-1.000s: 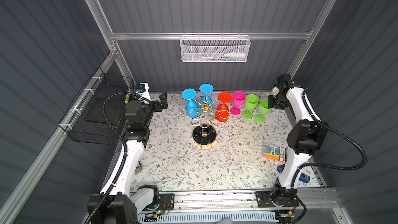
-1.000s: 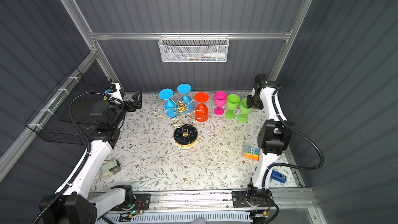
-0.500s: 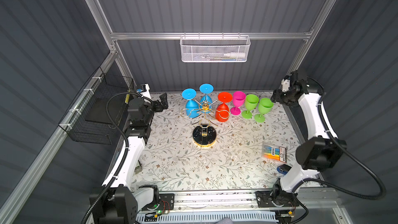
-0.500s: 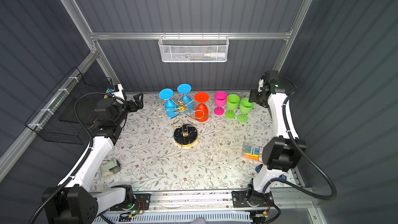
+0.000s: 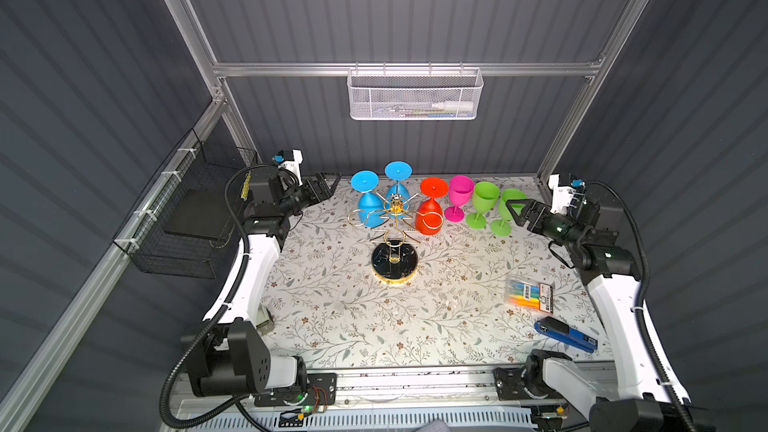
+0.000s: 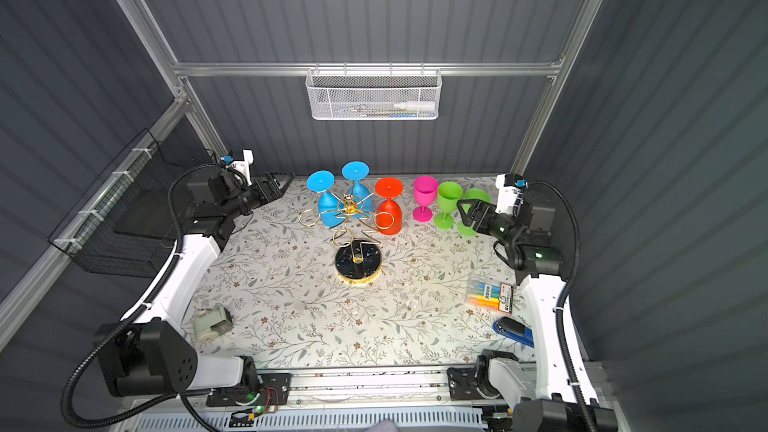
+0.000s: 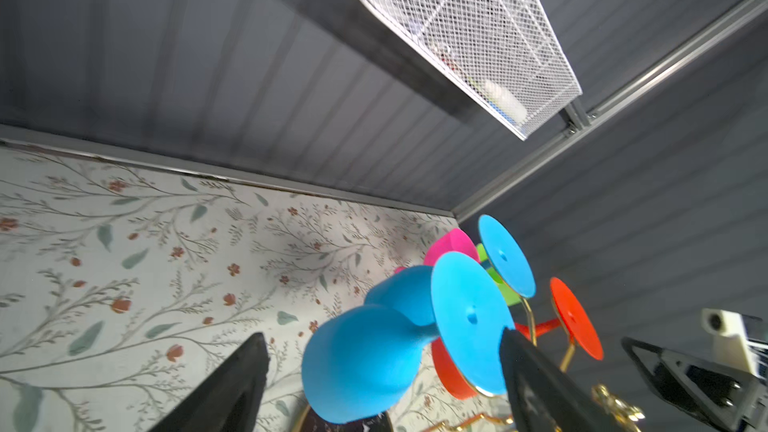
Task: Take the wine glass off the wine glass rack
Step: 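Open the right gripper and withdraw both arms from the glasses, then move the left gripper to the cyan glass stem on the rack and grasp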
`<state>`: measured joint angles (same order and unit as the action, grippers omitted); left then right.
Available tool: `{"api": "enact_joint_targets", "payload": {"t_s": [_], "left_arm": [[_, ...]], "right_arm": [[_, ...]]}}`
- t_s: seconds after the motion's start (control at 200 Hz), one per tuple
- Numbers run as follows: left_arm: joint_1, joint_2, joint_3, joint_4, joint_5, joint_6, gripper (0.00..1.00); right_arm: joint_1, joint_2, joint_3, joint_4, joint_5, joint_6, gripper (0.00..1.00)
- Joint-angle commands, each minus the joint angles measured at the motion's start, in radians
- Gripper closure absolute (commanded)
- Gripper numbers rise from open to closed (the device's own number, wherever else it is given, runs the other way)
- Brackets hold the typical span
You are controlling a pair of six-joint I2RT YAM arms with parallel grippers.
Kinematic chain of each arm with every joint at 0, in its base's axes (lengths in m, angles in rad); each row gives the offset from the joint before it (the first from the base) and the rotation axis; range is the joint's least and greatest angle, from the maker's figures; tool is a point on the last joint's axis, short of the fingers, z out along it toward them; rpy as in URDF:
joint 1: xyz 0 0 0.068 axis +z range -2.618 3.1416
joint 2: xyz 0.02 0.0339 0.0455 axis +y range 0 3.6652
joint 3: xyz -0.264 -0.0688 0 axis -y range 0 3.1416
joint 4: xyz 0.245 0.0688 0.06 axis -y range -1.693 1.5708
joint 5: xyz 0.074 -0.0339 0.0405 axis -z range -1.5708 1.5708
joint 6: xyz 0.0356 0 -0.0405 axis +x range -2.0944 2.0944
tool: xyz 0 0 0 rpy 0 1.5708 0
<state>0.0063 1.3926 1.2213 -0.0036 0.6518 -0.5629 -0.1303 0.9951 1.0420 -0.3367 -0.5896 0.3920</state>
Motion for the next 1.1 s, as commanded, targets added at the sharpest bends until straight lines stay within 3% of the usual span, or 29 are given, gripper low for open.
{"api": "enact_joint_targets", "payload": {"t_s": [0.0, 0.38, 0.71, 1.096], "left_arm": [[0.007, 0.027, 0.042, 0.054, 0.194, -0.101, 0.17], [0.002, 0.11, 0.073, 0.056, 0.296, -0.124, 0.34], [-0.047, 0.144, 0.099, 0.051, 0.286, -0.108, 0.4], [-0.08, 0.193, 0.147, 0.029, 0.288, -0.095, 0.56]], "right_arm": [[0.018, -0.046, -0.043, 0.105, -0.094, 0.059, 0.2], [0.088, -0.095, -0.145, 0.14, -0.09, 0.097, 0.19], [0.141, -0.096, -0.148, 0.14, -0.06, 0.097, 0.19], [0.155, -0.104, -0.145, 0.127, -0.046, 0.092, 0.18]]}}
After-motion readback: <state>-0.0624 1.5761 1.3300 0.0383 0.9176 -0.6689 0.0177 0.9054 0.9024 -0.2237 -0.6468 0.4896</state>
